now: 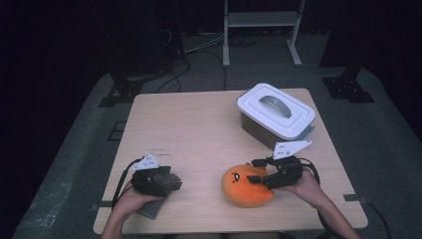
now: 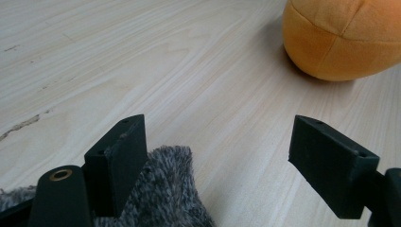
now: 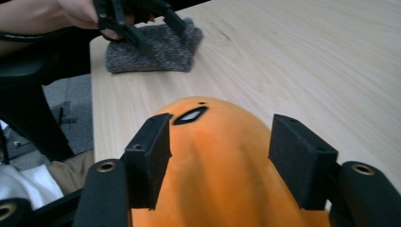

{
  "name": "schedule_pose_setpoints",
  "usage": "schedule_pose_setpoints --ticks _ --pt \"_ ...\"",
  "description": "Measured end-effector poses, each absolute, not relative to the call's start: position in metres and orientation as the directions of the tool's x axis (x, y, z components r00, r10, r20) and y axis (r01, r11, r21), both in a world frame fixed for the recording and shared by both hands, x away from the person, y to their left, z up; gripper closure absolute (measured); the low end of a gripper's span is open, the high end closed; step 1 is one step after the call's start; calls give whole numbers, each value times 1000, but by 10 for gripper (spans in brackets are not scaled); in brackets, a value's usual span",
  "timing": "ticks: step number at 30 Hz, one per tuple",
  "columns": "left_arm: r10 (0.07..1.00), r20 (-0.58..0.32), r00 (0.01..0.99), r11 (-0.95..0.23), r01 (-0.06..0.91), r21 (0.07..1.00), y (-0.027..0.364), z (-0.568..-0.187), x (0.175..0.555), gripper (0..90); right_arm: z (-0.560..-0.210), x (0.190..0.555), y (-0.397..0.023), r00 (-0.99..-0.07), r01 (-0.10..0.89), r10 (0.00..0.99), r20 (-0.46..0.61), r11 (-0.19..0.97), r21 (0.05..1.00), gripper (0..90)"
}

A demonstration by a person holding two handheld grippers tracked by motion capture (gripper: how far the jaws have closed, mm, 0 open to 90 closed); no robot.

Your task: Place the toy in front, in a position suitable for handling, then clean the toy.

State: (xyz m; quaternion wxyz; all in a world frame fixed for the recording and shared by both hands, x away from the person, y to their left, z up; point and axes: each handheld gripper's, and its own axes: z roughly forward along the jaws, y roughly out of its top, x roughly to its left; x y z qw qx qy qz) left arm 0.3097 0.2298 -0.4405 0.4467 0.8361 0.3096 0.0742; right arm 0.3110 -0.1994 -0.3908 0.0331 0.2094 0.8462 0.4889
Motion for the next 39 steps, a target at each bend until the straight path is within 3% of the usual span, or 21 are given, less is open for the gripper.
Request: schedule_pose_setpoints --ticks 10,19,39 --pt "587 -143 797 -419 450 789 232 -442 310 179 -377 339 -222 -884 340 453 119 447 827 366" --pt "591 -135 795 -420 446 790 231 -443 311 166 -359 365 -244 -843 360 531 90 432 827 291" --pt "603 -120 788 -391 424 817 234 -438 310 105 -332 389 -245 -842 321 538 36 446 836 281"
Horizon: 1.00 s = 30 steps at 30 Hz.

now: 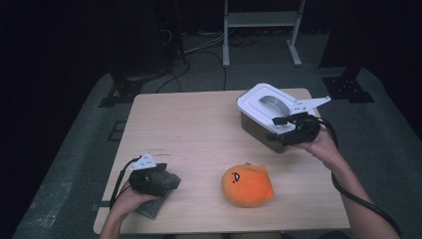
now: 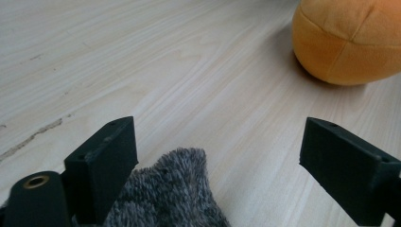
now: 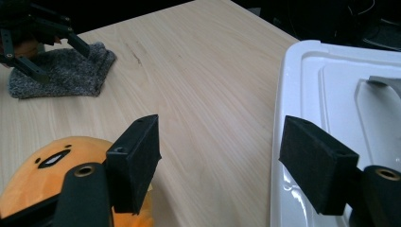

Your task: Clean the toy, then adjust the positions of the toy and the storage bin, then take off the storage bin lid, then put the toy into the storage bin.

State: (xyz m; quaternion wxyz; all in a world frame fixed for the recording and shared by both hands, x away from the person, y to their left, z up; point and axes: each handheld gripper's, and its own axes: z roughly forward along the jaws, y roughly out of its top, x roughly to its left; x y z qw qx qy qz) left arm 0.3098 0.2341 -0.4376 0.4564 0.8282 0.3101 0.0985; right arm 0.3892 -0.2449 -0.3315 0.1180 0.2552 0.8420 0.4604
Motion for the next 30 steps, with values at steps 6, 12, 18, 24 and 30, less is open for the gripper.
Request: schedule_pose_setpoints --ticks 6,12,18,24,30 --pt "610 -117 784 -372 414 831 234 -434 310 86 -328 392 -243 -844 320 536 33 453 832 278" --pt "611 -108 785 -367 401 840 235 -432 310 83 -327 396 -242 -846 316 532 32 453 833 277" --pt "612 -113 783 -347 394 851 236 -432 309 80 -323 399 -243 -846 309 533 29 445 840 277" --pt "613 -101 783 -352 386 853 236 -430 309 80 -319 401 -245 -844 307 536 17 456 836 268" --pt "610 -111 785 -338 384 859 236 -429 310 80 -313 402 -248 -841 305 540 20 444 843 269"
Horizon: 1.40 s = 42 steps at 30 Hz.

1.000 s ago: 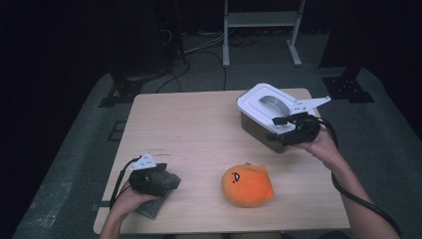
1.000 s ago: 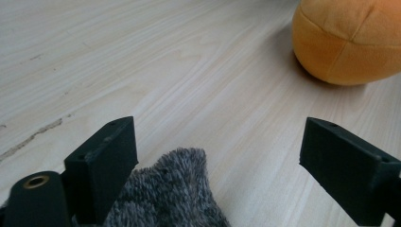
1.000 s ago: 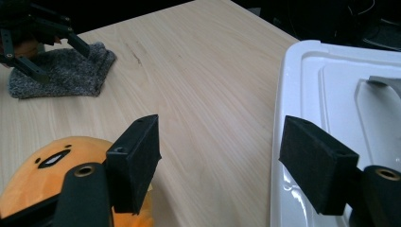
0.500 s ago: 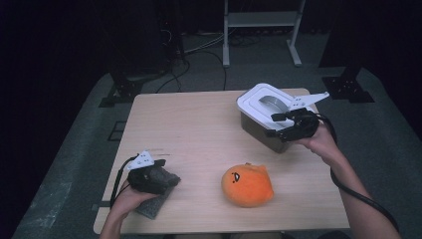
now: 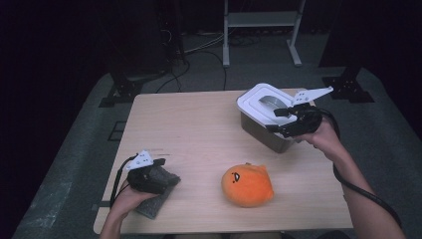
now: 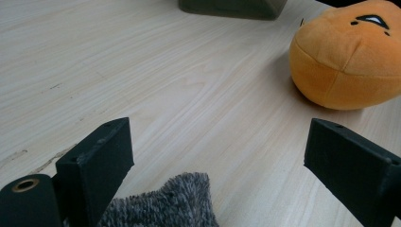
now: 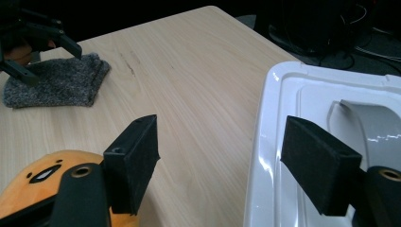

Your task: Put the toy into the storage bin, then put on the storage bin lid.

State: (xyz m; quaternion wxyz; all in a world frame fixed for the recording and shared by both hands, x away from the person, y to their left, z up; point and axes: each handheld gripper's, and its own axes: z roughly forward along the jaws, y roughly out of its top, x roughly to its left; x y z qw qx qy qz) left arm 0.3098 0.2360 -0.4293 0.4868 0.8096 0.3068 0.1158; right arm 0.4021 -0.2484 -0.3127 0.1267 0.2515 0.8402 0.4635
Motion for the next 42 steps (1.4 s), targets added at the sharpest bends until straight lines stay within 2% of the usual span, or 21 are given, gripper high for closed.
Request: schedule_pose_setpoints --ticks 20,42 --pt "605 -106 789 -348 382 856 235 -432 312 80 -292 433 -253 -827 306 562 -7 462 832 258" --pt "597 -108 795 -355 383 853 236 -434 312 80 -301 464 -263 -790 341 613 6 431 836 258"
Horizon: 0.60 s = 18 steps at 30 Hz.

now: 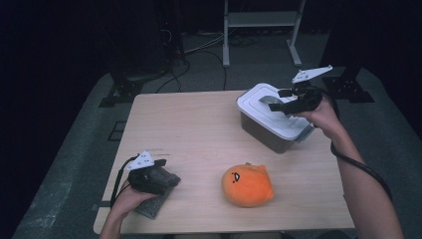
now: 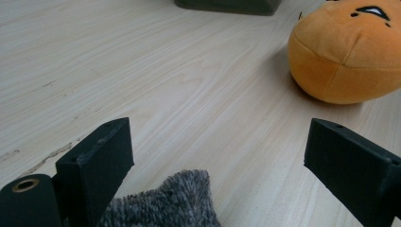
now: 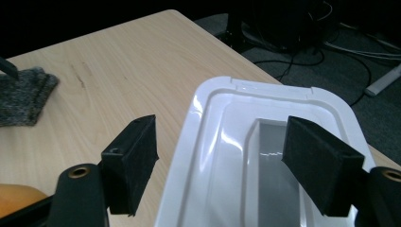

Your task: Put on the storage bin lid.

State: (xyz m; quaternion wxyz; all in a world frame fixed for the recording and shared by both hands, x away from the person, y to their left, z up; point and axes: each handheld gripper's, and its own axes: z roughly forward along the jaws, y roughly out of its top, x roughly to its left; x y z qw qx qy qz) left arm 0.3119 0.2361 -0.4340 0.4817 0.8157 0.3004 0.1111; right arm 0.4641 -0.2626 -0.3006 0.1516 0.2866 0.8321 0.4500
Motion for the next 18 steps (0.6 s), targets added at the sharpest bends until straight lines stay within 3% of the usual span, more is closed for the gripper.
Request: schedule_pose_setpoints --ticks 18 --pt "592 -98 800 -366 375 851 237 -435 313 80 -318 494 -264 -739 397 674 -1 438 807 288"
